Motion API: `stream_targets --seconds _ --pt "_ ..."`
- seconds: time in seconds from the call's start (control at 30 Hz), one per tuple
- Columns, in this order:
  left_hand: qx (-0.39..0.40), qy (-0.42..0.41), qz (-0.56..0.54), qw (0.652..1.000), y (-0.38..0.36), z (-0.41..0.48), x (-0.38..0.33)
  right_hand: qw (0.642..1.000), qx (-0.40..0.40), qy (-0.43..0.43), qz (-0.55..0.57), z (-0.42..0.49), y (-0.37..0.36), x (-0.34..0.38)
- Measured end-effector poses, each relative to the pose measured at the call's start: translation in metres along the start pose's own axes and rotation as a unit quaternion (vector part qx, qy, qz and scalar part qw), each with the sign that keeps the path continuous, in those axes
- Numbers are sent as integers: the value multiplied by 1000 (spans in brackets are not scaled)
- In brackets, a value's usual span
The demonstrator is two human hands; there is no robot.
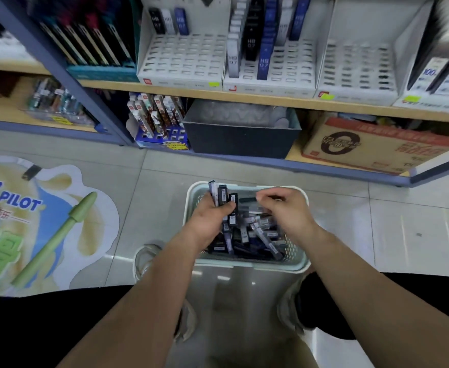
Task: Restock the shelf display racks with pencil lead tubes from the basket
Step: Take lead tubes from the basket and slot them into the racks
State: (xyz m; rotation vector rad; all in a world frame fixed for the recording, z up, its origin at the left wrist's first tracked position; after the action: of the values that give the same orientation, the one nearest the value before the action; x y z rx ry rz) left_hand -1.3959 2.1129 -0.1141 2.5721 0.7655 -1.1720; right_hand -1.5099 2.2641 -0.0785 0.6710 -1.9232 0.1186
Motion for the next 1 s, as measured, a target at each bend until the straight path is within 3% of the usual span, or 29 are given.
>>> stream_targets --seconds 0.13,0.23,0.47,0.73,1.0 --pt "7 -25 14 1000 -2 -28 -32 997 31 48 -48 -13 12 40" --pt "29 -39 22 999 -5 -49 -51 995 62 78 -24 -29 18 68" --pt "75 -74 30 994 -13 -92 -95 992 64 97 57 -54 37 119" --pt "92 -106 48 989 3 -112 -158 983 22 180 2 -51 41 188" --pt "17 -152 15 988 66 -96 -221 965 -21 260 -20 -1 0 273"
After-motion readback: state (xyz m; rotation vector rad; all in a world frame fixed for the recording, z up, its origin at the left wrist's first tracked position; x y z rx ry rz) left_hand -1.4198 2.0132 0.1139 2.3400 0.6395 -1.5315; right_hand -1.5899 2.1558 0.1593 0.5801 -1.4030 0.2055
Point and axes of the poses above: each hand's wrist, its own z-axis towards the middle knuckle, its own y-axis out of the back of the hand, x = y × z, the point moved 8 cm from there along z, towards the middle knuckle, and after that the axes turned 3 degrees about -x, right-handed, at the moved point
